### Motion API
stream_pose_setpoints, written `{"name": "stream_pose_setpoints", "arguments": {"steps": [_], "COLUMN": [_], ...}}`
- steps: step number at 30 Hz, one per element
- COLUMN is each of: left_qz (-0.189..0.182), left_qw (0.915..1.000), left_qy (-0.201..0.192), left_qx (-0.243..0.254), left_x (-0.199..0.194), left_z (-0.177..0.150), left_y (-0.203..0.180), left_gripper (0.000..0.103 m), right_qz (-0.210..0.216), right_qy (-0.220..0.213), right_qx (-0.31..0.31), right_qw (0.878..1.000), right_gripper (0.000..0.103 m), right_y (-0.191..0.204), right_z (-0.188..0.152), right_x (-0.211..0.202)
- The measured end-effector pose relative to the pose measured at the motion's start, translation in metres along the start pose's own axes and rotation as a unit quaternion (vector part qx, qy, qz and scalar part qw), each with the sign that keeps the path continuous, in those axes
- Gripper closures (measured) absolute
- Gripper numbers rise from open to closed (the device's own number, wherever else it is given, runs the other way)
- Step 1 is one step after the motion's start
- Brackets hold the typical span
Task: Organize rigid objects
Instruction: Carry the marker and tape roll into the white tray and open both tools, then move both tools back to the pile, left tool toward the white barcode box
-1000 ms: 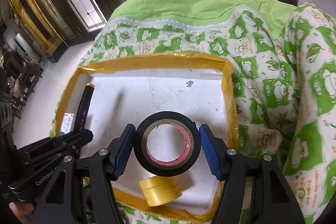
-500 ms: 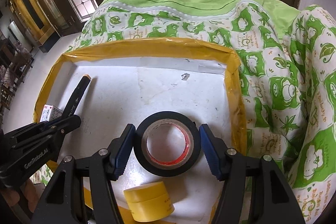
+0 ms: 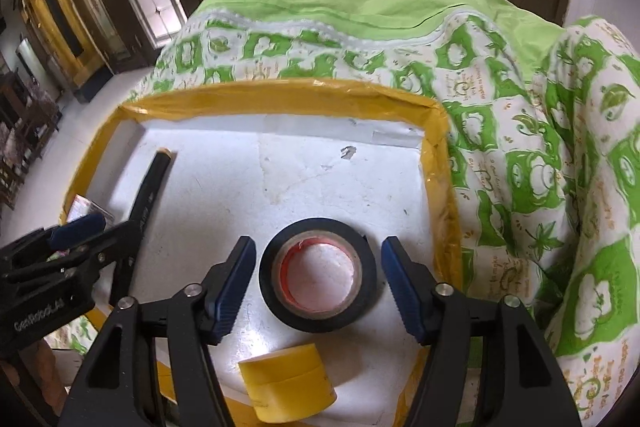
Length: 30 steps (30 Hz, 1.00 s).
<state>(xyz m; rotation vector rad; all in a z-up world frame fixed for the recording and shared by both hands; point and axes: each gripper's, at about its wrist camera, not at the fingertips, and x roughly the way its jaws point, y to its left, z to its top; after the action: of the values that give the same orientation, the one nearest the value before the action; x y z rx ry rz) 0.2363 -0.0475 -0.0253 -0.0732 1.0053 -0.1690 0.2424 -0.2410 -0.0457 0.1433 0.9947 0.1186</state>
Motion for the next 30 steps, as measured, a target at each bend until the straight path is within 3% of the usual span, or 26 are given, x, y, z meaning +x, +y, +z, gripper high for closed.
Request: {"name": "stream_pose_setpoints", "arguments": {"steps": [6,12,18,21,25,30], "left_qz": [-0.016,-0.022,-0.006,-0.029,-0.030,-0.030], "left_qw": [0.9998,0.9975,0.9951,0.9891,0.9841,0.9863], "left_qy": [-0.011,-0.022,-0.020,-0.041,-0.039,-0.039], "left_qx": [-0.009,-0.064,-0.097,-0.139,-0.171,-0.158], "left_x": [-0.038,-0.069,-0.092,-0.110,-0.114,-0.117], "left_z": [-0.031,-0.090,-0.132,-0.144,-0.158,-0.164], "left_y": [0.010,0.039,0.056,0.068,0.077,0.067], "left_gripper": [0.033,0.024,0.024,0.024,0.024,0.024], "right_qz": [0.037,0.057,0.090,0.126,0.153,0.164], "right_qy": [-0.039,-0.053,-0.026,0.002,0.033,0.055], "right_qx": [0.040,0.059,0.059,0.083,0.104,0.097], "right_qw": [0.998,0.995,0.994,0.989,0.982,0.980], "right_gripper": [0.027,0.024,0.024,0.024,0.024,0.024], "right_y": [-0.009,-0.007,0.004,0.005,0.006,0.013], "right_z": [-0.009,-0.034,-0.072,-0.096,-0.127,-0.153], "right_x": [-0.040,-0.070,-0.086,-0.091,-0.098,-0.108]}}
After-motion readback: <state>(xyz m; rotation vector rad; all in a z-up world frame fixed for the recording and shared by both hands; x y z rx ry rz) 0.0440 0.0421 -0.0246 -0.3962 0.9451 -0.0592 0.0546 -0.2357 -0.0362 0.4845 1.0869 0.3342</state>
